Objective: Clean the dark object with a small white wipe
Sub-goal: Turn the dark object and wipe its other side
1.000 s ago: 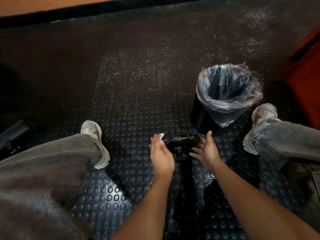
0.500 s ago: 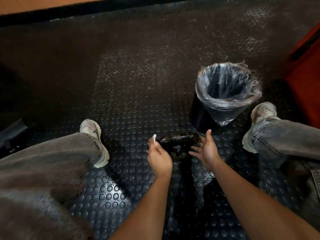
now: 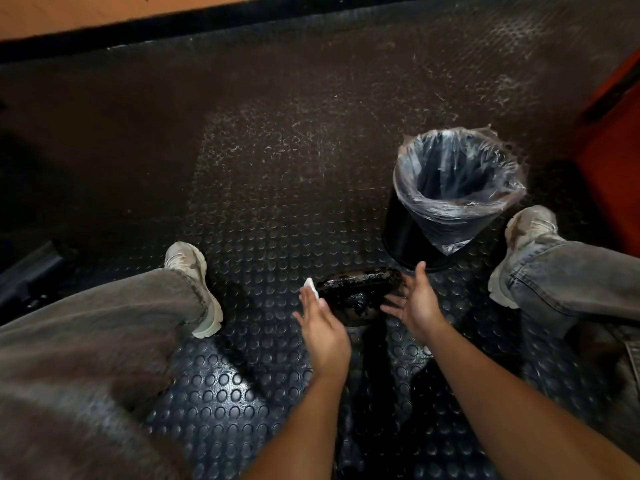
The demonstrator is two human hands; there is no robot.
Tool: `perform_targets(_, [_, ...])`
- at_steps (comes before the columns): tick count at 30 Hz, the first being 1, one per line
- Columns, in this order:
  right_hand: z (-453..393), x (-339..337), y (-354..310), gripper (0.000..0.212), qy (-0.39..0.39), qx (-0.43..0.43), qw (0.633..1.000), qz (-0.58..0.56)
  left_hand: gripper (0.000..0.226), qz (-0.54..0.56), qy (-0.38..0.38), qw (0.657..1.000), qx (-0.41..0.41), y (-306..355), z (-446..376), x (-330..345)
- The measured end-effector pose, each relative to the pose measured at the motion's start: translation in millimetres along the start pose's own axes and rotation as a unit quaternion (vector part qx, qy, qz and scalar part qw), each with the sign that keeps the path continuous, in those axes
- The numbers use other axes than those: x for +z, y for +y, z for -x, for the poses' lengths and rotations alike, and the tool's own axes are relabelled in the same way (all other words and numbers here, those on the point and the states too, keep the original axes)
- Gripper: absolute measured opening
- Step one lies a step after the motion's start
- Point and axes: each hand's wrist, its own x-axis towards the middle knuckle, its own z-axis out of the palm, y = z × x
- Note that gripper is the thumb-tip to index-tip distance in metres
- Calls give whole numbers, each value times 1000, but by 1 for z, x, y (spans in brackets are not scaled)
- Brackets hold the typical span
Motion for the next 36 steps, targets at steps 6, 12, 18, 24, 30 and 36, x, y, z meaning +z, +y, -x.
perform_targets(6, [1, 0, -1, 83, 1, 0, 1000, 6, 46, -88, -38, 989, 110, 23, -23, 8])
perform_targets(12, [3, 0, -2, 83, -1, -3, 1000, 3, 47, -139, -100, 948, 269, 9, -4, 10])
perform_targets(18, [1, 0, -1, 84, -4, 0, 1000, 3, 50, -9, -8, 999, 41, -2, 2, 2])
perform_targets(24, [0, 0, -1, 86, 3, 1, 1000, -1, 47, -104, -28, 987, 122, 20, -21, 13])
perform_targets(30, [1, 0, -1, 86, -2, 0, 1000, -6, 59, -190, -100, 934, 284, 11, -6, 18])
perform_targets(36, [-1, 0, 0, 87, 0, 3, 1000, -2, 54, -11, -15, 1000, 17, -5, 12, 6])
